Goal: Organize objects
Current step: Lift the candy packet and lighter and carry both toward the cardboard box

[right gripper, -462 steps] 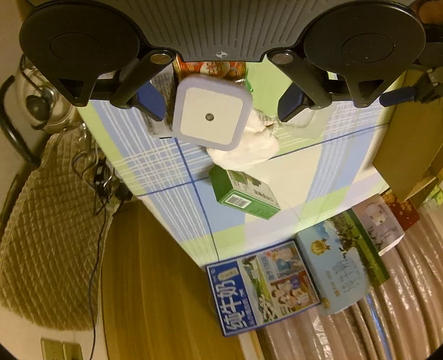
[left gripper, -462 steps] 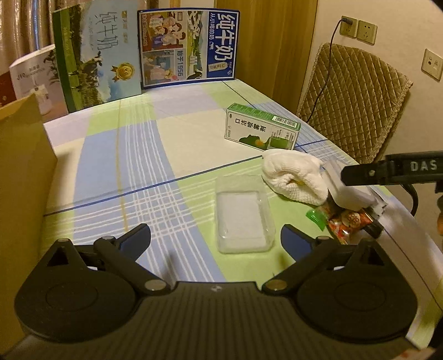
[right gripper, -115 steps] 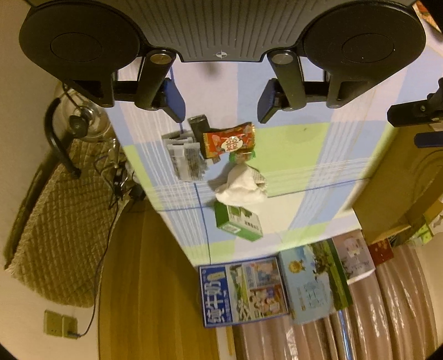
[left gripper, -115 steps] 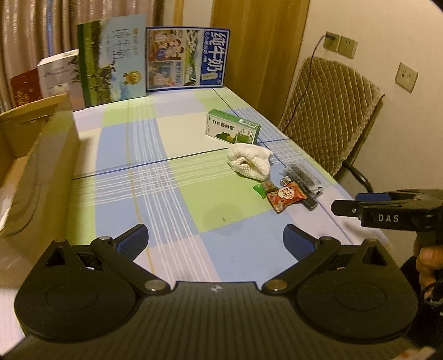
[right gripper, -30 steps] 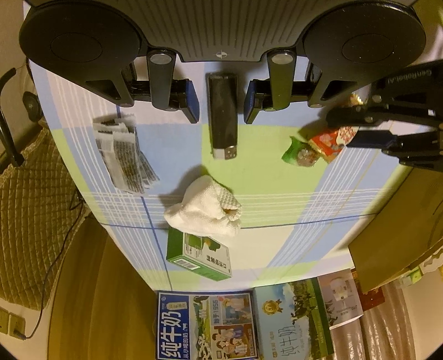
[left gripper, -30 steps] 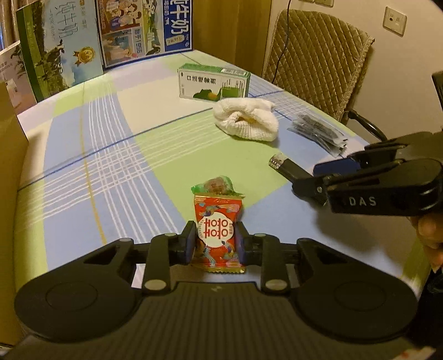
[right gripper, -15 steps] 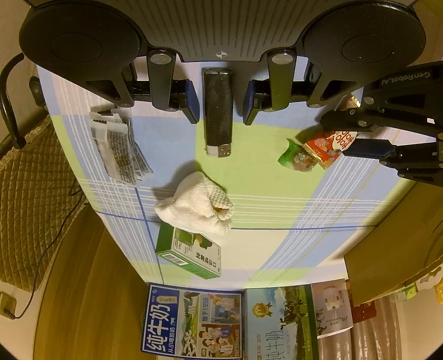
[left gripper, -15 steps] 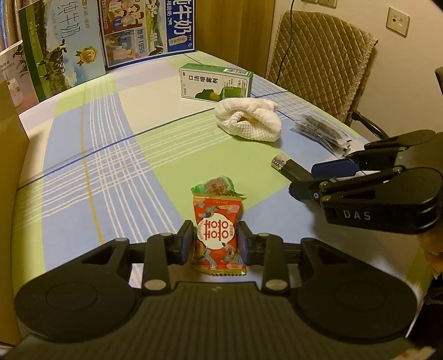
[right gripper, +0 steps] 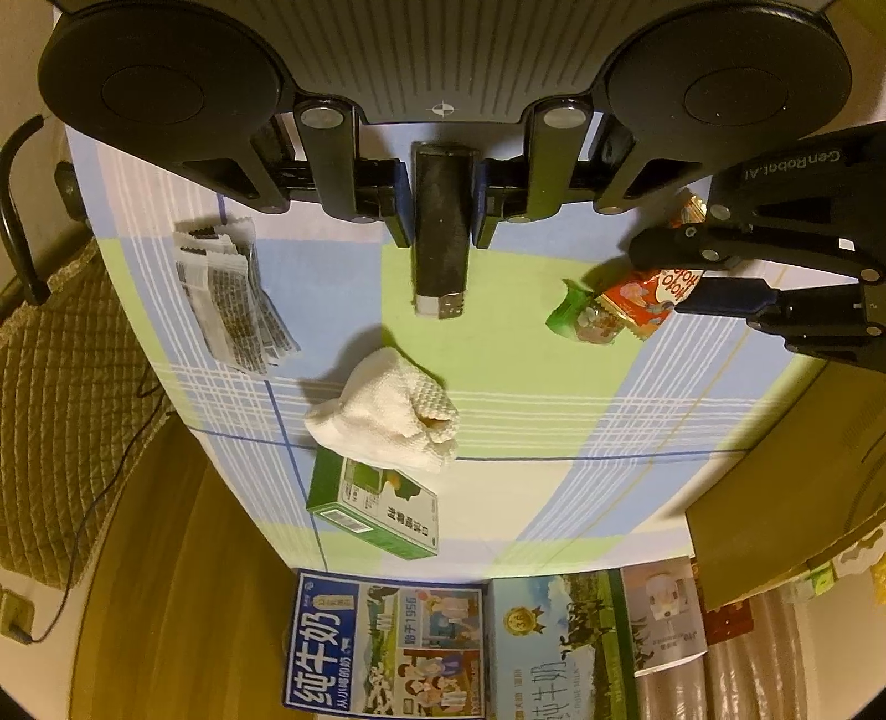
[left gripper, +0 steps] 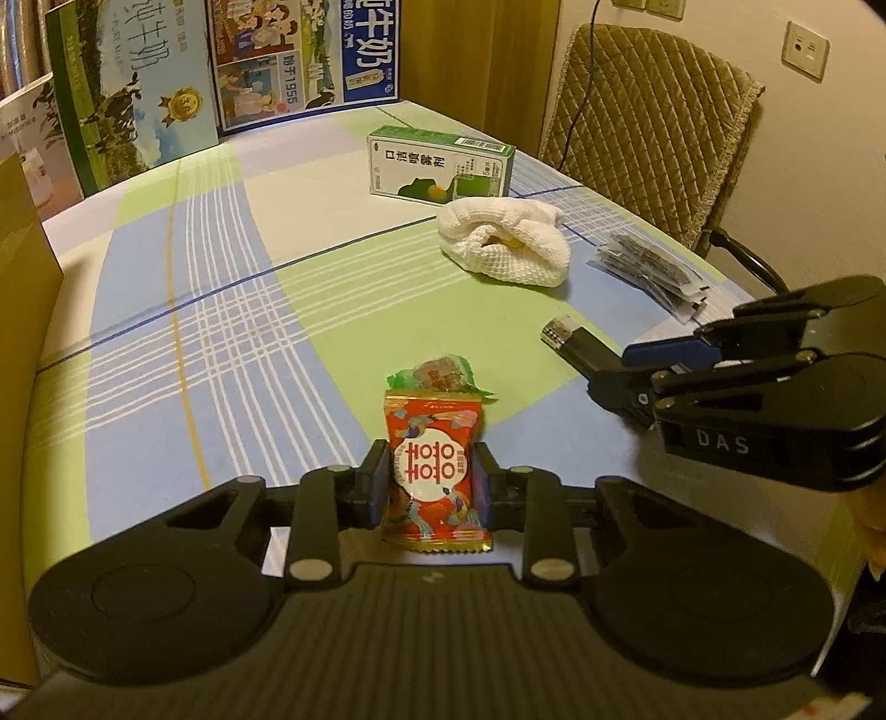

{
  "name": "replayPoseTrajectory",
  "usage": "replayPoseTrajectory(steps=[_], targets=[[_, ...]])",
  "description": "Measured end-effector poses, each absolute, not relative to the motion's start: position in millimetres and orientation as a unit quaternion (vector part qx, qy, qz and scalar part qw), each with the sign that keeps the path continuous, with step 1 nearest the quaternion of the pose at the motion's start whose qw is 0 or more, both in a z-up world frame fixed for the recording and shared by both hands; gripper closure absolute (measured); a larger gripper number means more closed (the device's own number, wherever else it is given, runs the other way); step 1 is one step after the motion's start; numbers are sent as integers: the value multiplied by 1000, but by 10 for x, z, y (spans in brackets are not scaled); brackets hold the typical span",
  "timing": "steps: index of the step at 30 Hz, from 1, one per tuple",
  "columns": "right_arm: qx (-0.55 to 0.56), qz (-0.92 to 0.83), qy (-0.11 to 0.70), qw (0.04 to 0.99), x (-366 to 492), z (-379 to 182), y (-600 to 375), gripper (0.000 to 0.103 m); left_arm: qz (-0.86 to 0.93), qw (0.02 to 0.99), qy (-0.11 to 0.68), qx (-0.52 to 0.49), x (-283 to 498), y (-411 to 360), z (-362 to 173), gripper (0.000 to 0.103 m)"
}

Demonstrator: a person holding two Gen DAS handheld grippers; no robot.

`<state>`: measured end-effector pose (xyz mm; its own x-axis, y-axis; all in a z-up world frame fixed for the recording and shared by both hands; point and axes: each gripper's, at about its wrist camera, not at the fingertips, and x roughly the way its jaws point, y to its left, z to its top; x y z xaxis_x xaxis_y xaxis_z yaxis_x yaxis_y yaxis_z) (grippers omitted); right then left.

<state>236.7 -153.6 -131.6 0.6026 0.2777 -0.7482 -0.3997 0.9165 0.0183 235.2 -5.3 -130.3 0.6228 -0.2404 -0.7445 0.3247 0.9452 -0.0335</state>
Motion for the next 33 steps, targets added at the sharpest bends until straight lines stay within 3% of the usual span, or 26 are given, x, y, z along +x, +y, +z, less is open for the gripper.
replayPoseTrajectory(steps=[19, 33], targets=[[-38, 187, 388, 902, 2214, -1070, -1581, 84, -151, 900, 408, 44, 2265, -32, -1192, 82], [5, 188, 360, 914, 1688, -525, -1589, 84, -115, 917, 383, 20, 1720, 101, -623, 82]])
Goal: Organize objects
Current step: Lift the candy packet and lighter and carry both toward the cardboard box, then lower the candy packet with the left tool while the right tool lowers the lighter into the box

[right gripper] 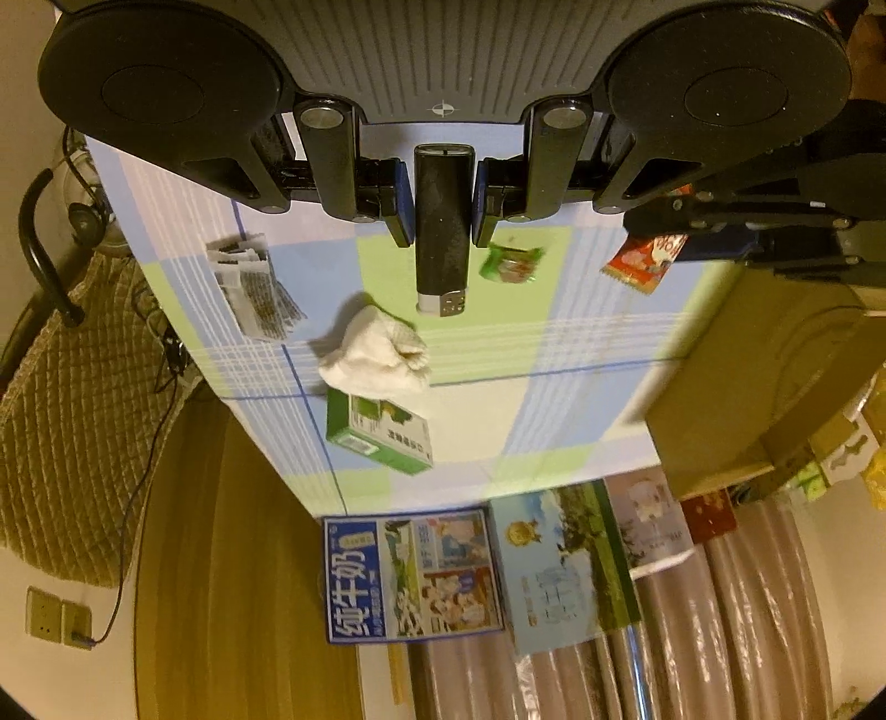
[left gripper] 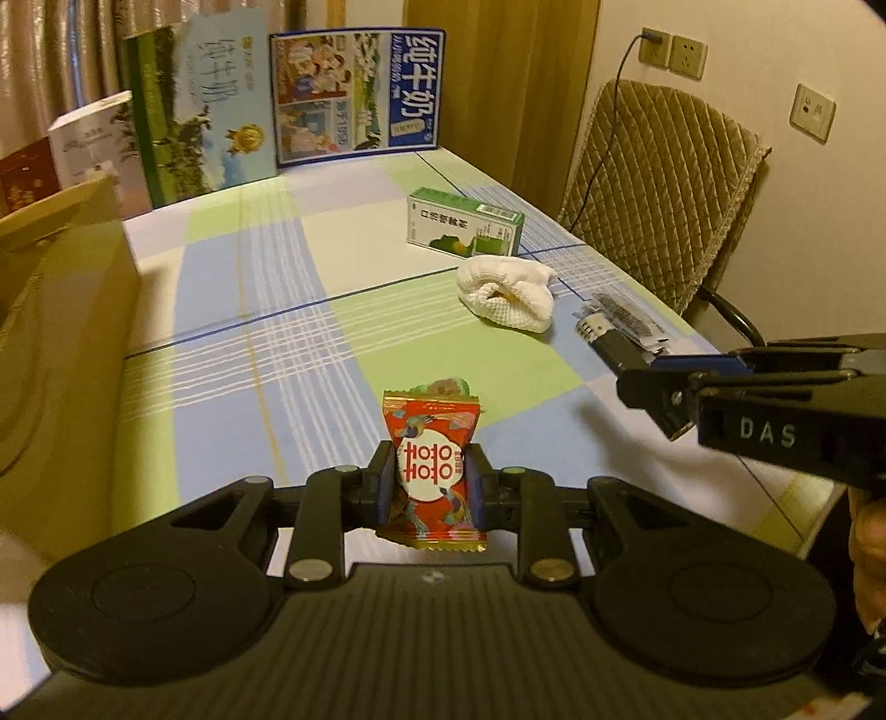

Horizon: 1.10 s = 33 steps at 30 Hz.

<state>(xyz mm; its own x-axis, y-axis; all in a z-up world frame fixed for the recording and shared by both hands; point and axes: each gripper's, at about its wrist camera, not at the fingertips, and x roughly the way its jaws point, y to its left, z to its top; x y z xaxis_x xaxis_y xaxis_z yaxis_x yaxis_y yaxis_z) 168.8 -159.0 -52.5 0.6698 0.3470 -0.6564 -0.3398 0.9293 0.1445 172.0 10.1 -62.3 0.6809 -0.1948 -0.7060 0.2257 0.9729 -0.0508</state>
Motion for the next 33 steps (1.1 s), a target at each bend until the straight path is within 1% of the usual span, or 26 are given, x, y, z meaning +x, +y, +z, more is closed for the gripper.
replayPoseTrajectory(steps=[9, 17, 24, 33], targets=[[14, 208, 336, 919, 1326, -130, -1450, 84, -89, 929, 359, 4, 1304, 284, -187, 82], [13, 238, 323, 916, 1076, 114, -1185, 84, -65, 938, 340, -2, 1017, 521, 90, 82], [-1, 280, 312, 908, 945, 283, -773, 84, -31, 945, 324, 2, 806, 913, 341, 82], [-13, 327, 312, 892, 913, 348, -228, 84, 9, 947, 322, 5, 660, 1493, 509, 82]])
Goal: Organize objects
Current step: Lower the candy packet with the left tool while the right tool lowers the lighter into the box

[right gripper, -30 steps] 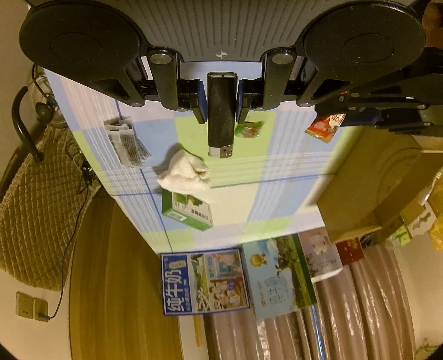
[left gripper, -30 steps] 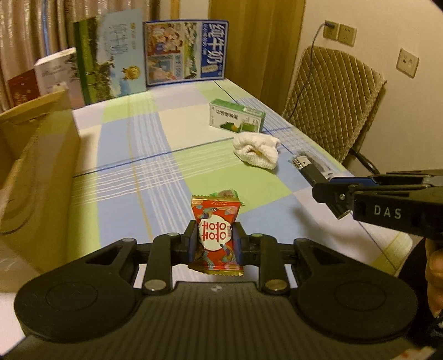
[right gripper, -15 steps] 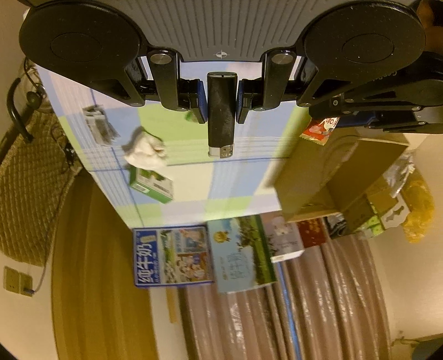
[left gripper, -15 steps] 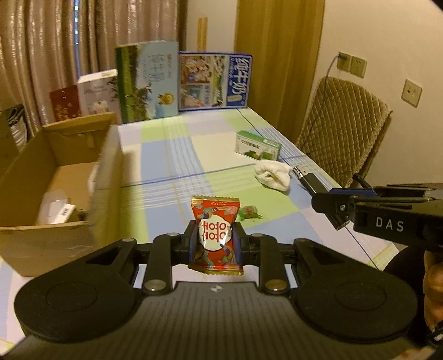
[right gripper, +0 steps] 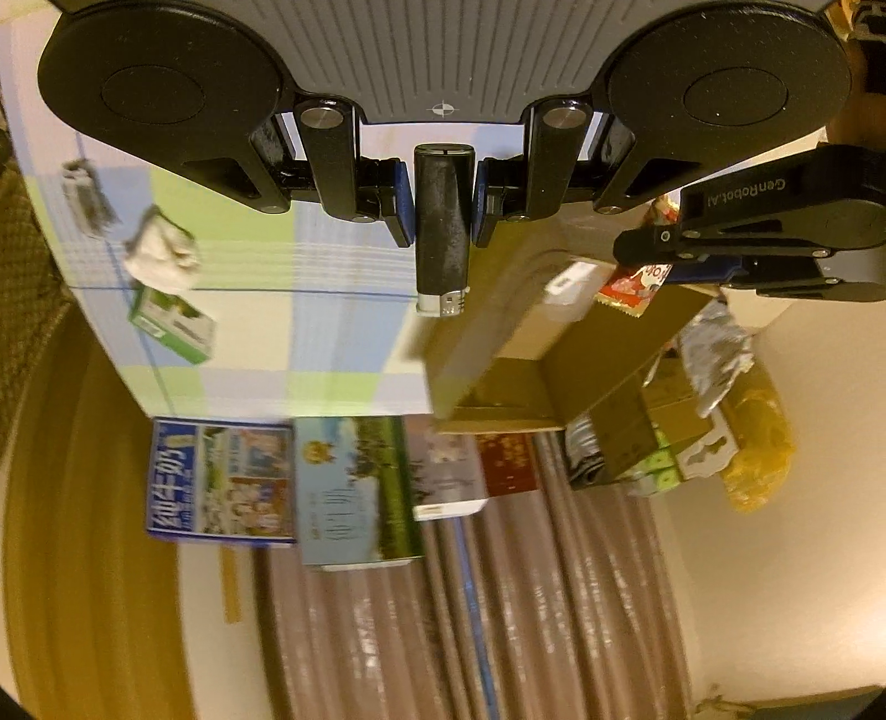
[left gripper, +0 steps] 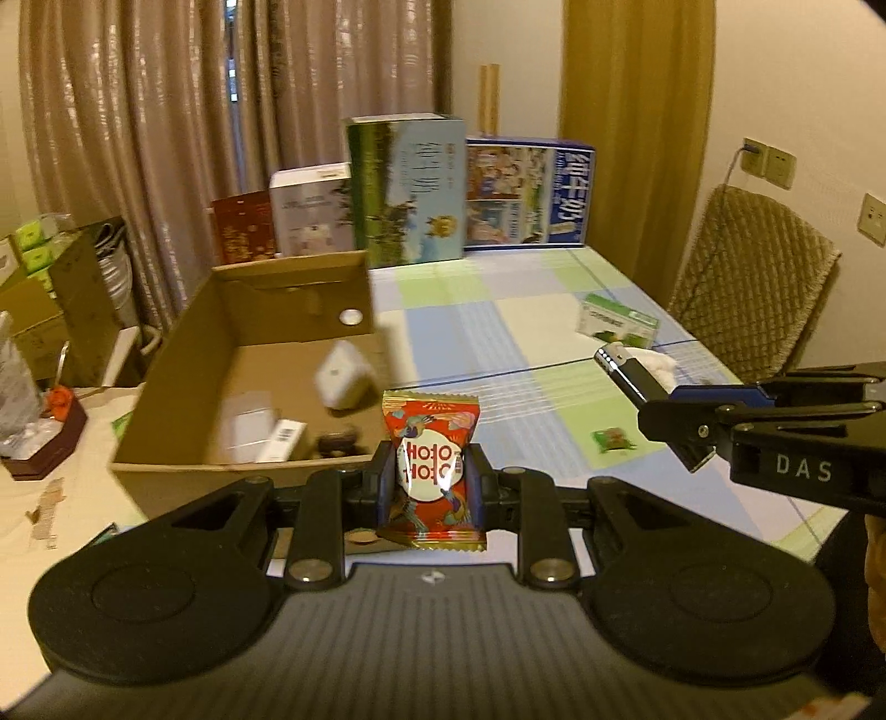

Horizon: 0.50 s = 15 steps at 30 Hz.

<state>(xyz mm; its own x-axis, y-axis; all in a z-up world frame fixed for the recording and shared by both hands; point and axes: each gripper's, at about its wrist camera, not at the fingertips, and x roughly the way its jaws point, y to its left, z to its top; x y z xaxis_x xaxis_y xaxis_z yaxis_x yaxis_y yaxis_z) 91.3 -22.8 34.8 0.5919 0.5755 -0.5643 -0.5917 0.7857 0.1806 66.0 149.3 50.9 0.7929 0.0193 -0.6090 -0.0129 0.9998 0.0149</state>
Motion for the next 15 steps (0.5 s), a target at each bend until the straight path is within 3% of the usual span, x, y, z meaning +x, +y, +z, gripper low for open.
replayPoseTrajectory(steps=[15], targets=[[-40, 371, 304, 877, 860, 413, 362, 84, 44, 946, 321, -4, 515, 2113, 582, 82]])
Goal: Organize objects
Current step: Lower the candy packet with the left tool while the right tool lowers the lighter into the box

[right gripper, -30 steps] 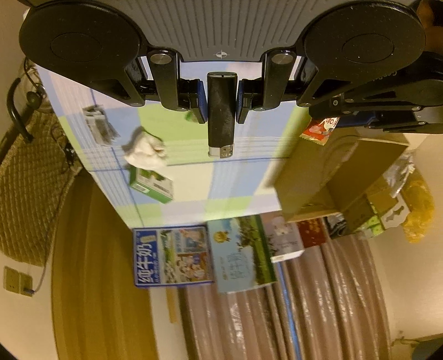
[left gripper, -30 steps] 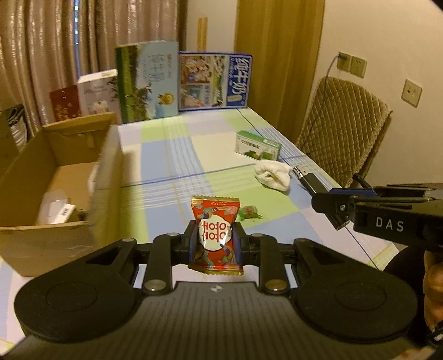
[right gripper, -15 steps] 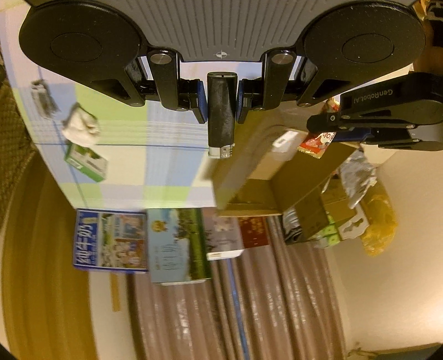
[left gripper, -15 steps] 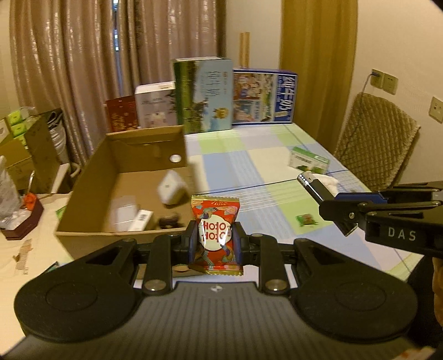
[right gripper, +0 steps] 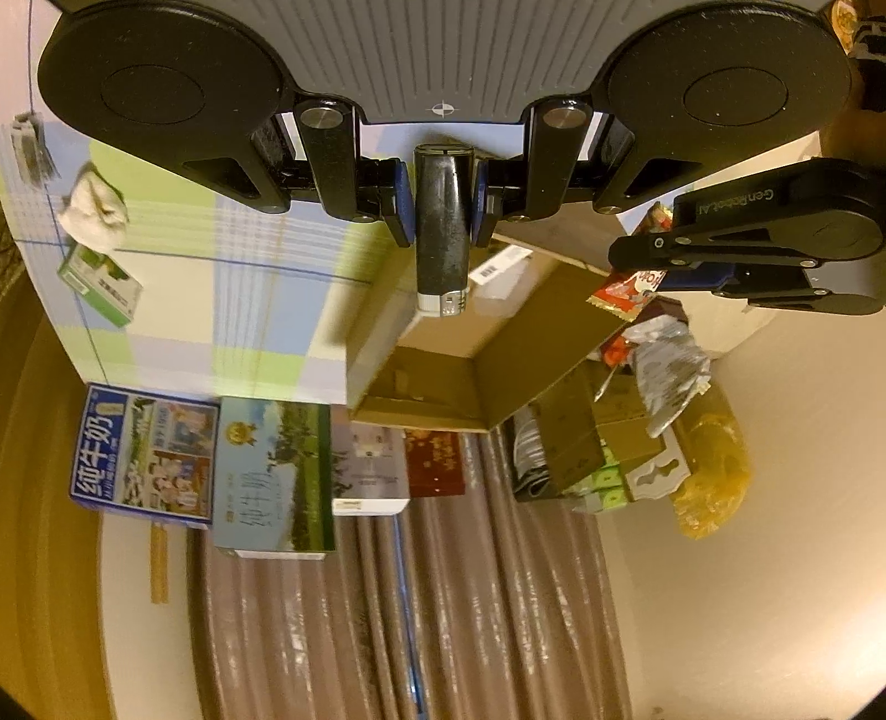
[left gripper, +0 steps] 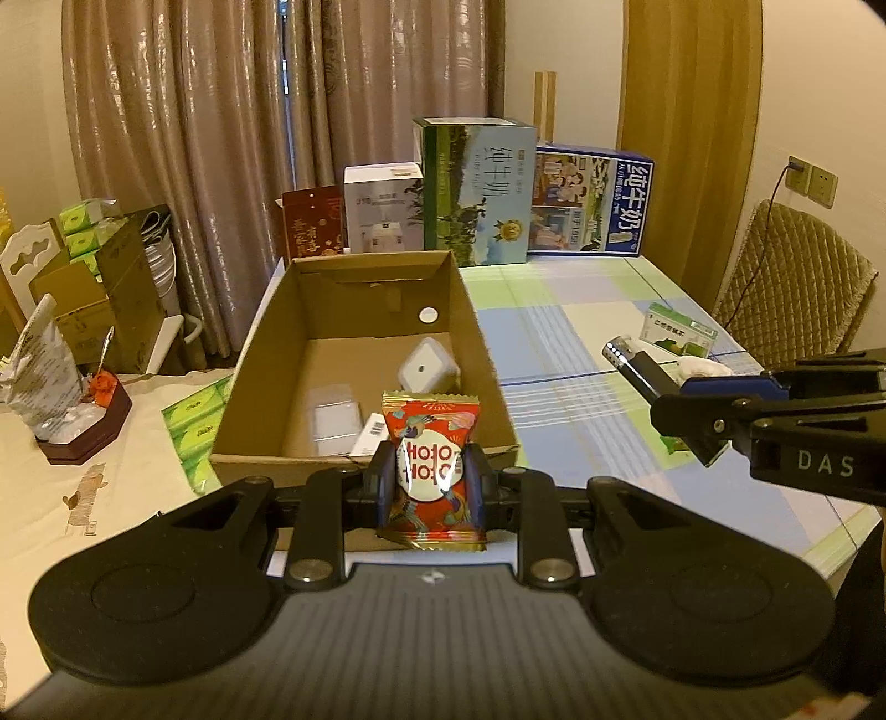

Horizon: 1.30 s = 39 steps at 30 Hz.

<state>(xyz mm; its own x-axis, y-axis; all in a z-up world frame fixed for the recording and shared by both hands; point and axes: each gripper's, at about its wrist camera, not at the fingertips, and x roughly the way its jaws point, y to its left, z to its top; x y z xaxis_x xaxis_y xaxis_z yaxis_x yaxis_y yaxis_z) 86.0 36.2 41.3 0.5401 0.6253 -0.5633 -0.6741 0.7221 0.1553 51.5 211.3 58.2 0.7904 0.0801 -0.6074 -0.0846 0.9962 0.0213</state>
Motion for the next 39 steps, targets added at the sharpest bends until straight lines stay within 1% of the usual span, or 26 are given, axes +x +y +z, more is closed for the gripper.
replayPoseTrajectory(steps=[9, 19, 30, 39], targets=[[-34, 382, 307, 871, 1046, 488, 605, 84, 45, 945, 325, -1, 615, 2383, 673, 82], [-19, 384, 323, 865, 1485, 468, 1014, 84, 46, 939, 339, 9, 1070, 2766, 667, 82], [-1, 380, 353, 855, 2028, 155, 1435, 84, 40, 931, 364, 5, 1633, 3130, 360, 82], [18, 382, 369, 847, 2334, -104, 1581, 84, 32, 927, 375, 1, 1974, 3248, 89, 81]])
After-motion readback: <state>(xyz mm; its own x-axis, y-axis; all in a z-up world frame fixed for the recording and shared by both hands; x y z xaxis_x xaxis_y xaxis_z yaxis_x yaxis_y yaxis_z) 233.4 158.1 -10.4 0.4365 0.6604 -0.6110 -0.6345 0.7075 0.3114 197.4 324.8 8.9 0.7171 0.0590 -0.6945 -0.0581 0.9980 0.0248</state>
